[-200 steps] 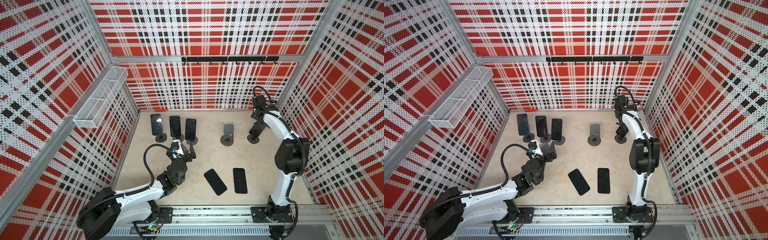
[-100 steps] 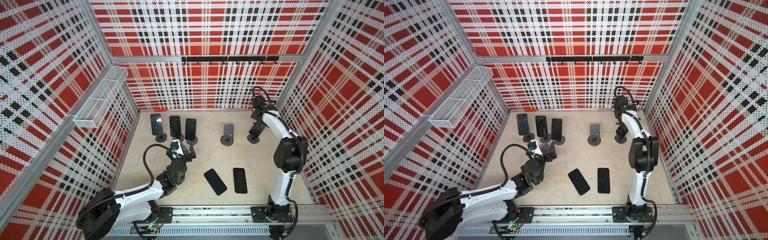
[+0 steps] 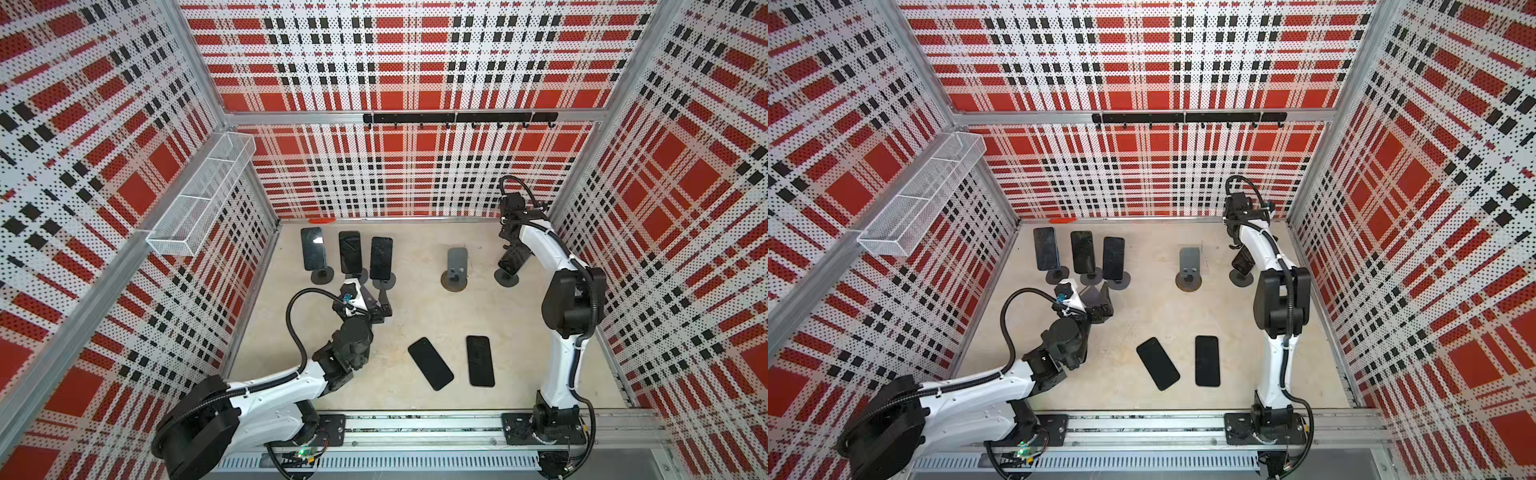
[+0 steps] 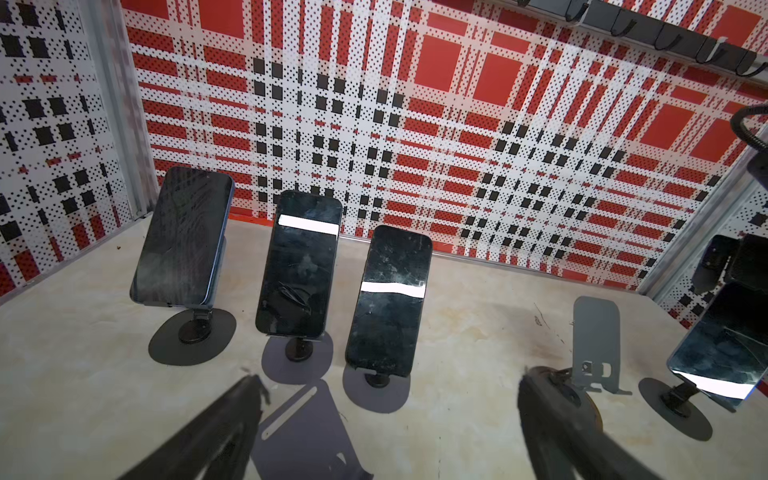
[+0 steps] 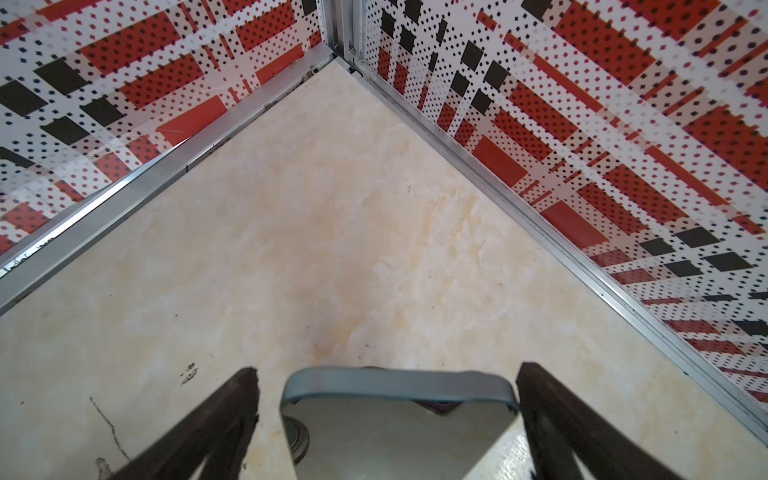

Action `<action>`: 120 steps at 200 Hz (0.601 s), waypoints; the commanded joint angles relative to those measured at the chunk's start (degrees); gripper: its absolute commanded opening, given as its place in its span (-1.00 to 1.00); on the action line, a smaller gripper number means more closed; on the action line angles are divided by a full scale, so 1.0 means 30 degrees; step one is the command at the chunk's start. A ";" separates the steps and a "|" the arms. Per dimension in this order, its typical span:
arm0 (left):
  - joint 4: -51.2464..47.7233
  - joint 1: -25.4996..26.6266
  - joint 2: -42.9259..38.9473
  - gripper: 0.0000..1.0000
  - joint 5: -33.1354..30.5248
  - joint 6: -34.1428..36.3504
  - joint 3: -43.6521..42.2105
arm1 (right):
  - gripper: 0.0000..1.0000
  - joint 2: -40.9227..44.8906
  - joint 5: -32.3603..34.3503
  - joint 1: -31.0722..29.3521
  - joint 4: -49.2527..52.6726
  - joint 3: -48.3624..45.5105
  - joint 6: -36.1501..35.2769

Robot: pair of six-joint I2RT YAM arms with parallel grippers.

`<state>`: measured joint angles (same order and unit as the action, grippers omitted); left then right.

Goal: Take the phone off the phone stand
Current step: 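Close the right gripper on the top edge of the corner phone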

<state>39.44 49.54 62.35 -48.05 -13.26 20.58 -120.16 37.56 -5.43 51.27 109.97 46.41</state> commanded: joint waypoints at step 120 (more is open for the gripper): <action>0.0049 -0.0400 -0.0331 0.96 0.0286 -0.0431 -0.0289 | 0.73 -0.0084 0.0116 0.0140 -0.0387 -0.0782 0.0073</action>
<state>39.42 48.77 62.08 -47.11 -14.06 20.49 -120.22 37.50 -5.43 50.72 107.92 45.98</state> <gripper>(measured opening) 0.982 0.882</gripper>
